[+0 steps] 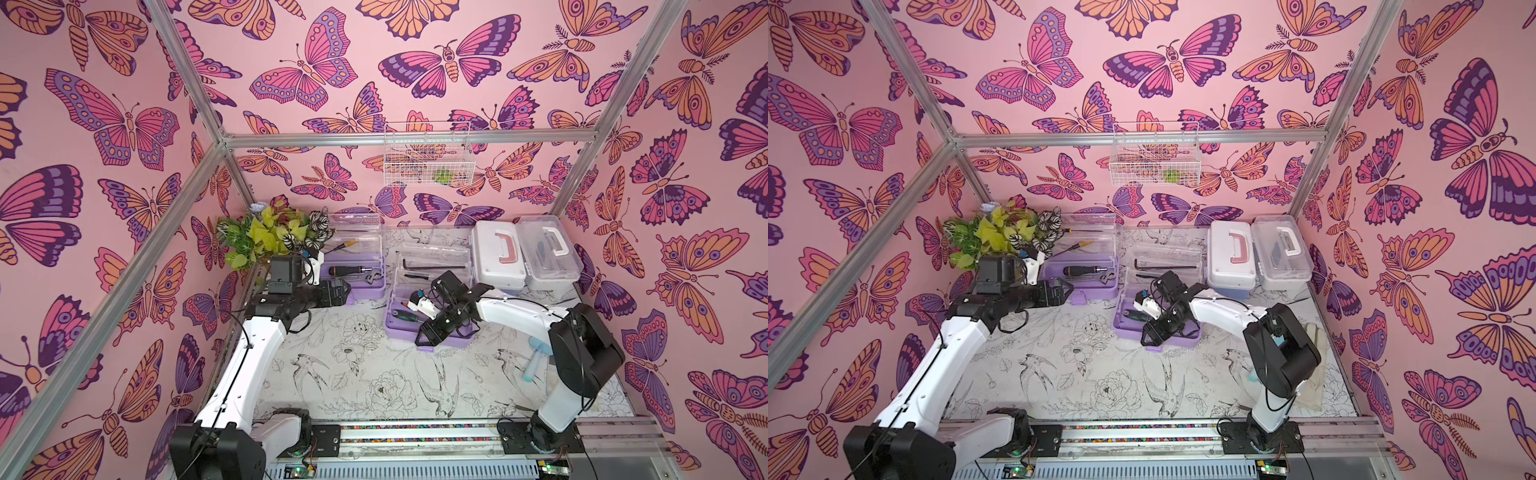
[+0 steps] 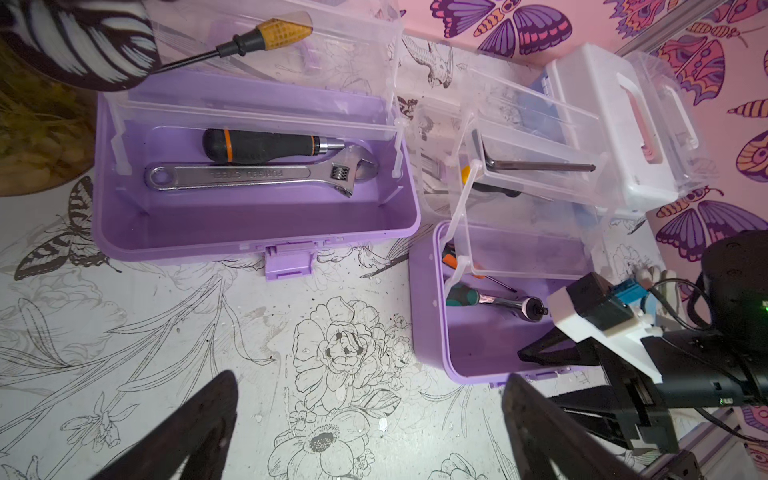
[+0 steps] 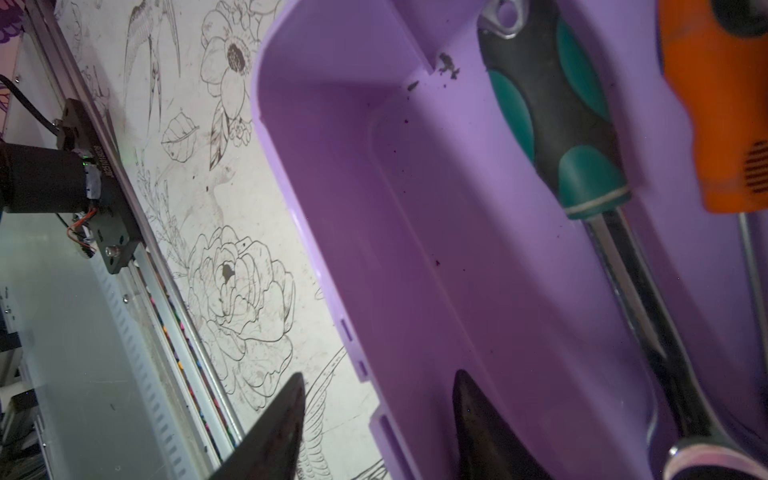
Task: Close toolboxes
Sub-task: Move the toolbox to the center of the board.
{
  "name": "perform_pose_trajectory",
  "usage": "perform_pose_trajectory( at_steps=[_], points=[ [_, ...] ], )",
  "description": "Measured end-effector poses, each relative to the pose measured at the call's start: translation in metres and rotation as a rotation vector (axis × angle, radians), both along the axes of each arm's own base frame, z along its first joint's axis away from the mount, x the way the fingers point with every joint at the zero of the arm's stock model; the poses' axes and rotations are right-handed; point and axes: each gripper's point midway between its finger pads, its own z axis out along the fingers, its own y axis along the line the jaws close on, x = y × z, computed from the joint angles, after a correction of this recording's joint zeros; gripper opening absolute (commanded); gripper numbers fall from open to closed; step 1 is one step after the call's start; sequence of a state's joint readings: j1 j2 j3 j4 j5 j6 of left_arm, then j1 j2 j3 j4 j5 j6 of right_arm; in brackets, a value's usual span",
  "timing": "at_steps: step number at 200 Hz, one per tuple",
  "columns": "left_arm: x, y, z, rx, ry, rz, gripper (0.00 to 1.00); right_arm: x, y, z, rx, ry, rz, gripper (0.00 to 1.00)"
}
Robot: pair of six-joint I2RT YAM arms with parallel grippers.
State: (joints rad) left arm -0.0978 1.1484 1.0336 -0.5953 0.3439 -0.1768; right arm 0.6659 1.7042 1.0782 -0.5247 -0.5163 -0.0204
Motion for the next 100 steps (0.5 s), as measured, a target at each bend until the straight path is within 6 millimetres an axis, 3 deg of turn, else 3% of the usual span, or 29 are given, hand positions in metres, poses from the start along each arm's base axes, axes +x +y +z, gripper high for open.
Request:
perform_pose_trajectory(
  at_steps=[26, 47, 72, 100],
  points=[
    [-0.018, -0.028, -0.009, 0.031, 0.020, -0.066, 1.00, -0.019, -0.008, 0.002, 0.005, 0.021, -0.051, 0.64],
    [-0.037, -0.055, -0.024, 0.038, 0.057, -0.127, 1.00, -0.018, -0.020, 0.020, 0.007, -0.007, -0.138, 0.67],
    [-0.055, -0.081, -0.052, 0.034, 0.133, -0.188, 1.00, 0.009, -0.042, 0.059, 0.062, -0.083, -0.325, 0.68],
    [-0.065, -0.102, -0.080, 0.032, 0.208, -0.220, 1.00, 0.051, -0.097, 0.092, 0.079, -0.179, -0.613, 0.68]
  ],
)
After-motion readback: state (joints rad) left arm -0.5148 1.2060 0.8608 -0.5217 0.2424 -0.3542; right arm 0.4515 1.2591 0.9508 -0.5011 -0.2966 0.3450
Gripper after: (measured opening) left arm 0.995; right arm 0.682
